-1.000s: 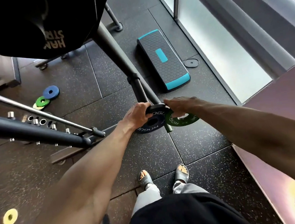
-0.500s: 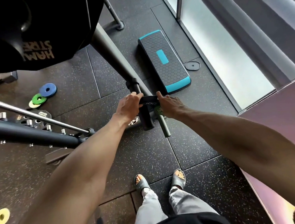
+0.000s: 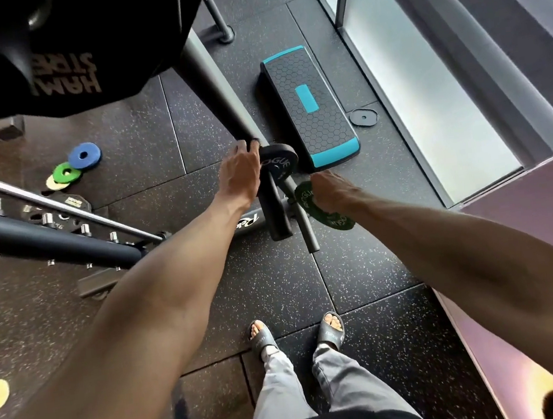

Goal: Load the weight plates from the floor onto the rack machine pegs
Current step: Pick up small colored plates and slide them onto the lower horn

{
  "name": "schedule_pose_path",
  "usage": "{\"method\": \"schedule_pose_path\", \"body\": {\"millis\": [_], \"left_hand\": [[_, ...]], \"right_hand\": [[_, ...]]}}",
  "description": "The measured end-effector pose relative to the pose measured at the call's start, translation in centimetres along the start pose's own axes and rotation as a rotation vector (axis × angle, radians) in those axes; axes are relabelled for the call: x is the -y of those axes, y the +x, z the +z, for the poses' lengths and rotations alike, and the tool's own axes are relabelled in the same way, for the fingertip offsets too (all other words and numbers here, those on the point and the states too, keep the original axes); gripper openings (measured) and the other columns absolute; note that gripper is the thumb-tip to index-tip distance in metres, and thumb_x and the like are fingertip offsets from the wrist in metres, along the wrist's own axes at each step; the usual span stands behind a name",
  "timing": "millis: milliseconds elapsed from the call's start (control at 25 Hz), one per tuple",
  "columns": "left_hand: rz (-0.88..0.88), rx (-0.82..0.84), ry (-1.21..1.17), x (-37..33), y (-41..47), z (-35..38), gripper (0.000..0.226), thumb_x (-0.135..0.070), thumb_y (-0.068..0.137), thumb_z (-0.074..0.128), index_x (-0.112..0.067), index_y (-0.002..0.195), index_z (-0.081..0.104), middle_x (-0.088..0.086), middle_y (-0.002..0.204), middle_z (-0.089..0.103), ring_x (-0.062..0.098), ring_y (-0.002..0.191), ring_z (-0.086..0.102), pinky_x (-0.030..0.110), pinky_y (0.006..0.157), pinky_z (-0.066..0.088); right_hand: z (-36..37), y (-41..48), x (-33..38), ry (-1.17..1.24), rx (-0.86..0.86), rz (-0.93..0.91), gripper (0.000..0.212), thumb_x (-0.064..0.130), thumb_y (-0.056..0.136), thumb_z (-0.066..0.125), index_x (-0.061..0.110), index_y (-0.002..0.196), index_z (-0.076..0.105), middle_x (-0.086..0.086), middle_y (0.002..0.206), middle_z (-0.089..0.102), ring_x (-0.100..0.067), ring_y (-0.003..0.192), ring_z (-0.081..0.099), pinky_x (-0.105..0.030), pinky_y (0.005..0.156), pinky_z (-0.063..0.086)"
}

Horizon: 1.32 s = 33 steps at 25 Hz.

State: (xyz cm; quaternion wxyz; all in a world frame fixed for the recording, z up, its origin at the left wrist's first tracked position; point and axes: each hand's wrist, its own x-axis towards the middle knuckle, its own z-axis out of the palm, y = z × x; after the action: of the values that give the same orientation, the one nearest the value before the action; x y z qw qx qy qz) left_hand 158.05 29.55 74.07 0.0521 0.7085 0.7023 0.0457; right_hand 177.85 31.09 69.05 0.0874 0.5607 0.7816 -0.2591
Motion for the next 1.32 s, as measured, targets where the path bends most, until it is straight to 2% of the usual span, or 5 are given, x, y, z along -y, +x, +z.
{"method": "schedule_pose_path", "body": {"millis": [160, 400, 640, 840, 1320], "left_hand": [[0.18, -0.169, 0.019, -2.0, -3.0, 0.6, 0.032, -0.009, 0.086, 0.06, -0.01, 0.117, 0.051, 0.012, 0.114, 0.053, 0.025, 0.103, 0.053, 0.036, 0.089, 0.047], [0.095, 0.383, -0.41, -4.8, -9.0, 2.3, 0.022, 0.002, 0.09, 0.046, -0.004, 0.097, 0.066, 0.008, 0.077, 0.068, 0.02, 0.067, 0.068, 0.029, 0.06, 0.057], [0.063, 0.58, -0.432, -1.6, -9.5, -0.5, 0.012, -0.012, 0.088, 0.061, -0.011, 0.099, 0.057, 0.004, 0.085, 0.062, 0.022, 0.079, 0.062, 0.03, 0.066, 0.052], [0.072, 0.4, -0.328, 0.7, -10.7, -0.3, 0.024, -0.014, 0.083, 0.075, -0.012, 0.103, 0.062, 0.006, 0.101, 0.067, 0.023, 0.094, 0.064, 0.039, 0.088, 0.052], [0.111, 0.207, -0.197, -0.7, -12.1, 2.0, 0.011, -0.015, 0.094, 0.062, -0.011, 0.104, 0.06, 0.005, 0.088, 0.069, 0.02, 0.073, 0.067, 0.039, 0.076, 0.058]], "right_hand": [[1.6, -2.9, -1.5, -0.026, 0.297, -0.013, 0.023, 0.009, 0.088, 0.067, 0.008, 0.11, 0.06, -0.004, 0.088, 0.062, -0.012, 0.067, 0.058, -0.021, 0.055, 0.044], [-0.2, -5.6, 0.5, 0.057, 0.511, -0.157, 0.026, 0.017, 0.088, 0.071, 0.023, 0.111, 0.061, -0.002, 0.095, 0.068, -0.018, 0.083, 0.068, -0.033, 0.08, 0.058], [-2.4, -5.0, 3.6, 0.238, 0.335, -0.232, 0.025, 0.015, 0.086, 0.073, 0.007, 0.11, 0.068, -0.008, 0.094, 0.07, -0.02, 0.084, 0.069, -0.021, 0.066, 0.051], [-0.9, -6.1, 6.5, 0.111, 0.119, -0.391, 0.023, 0.016, 0.082, 0.076, 0.004, 0.1, 0.066, -0.002, 0.086, 0.059, -0.017, 0.08, 0.055, -0.023, 0.065, 0.037], [1.6, -7.6, 5.2, -0.189, -0.206, -0.538, 0.022, 0.027, 0.096, 0.061, 0.01, 0.109, 0.063, -0.008, 0.103, 0.067, -0.024, 0.095, 0.065, -0.038, 0.081, 0.053]]}}
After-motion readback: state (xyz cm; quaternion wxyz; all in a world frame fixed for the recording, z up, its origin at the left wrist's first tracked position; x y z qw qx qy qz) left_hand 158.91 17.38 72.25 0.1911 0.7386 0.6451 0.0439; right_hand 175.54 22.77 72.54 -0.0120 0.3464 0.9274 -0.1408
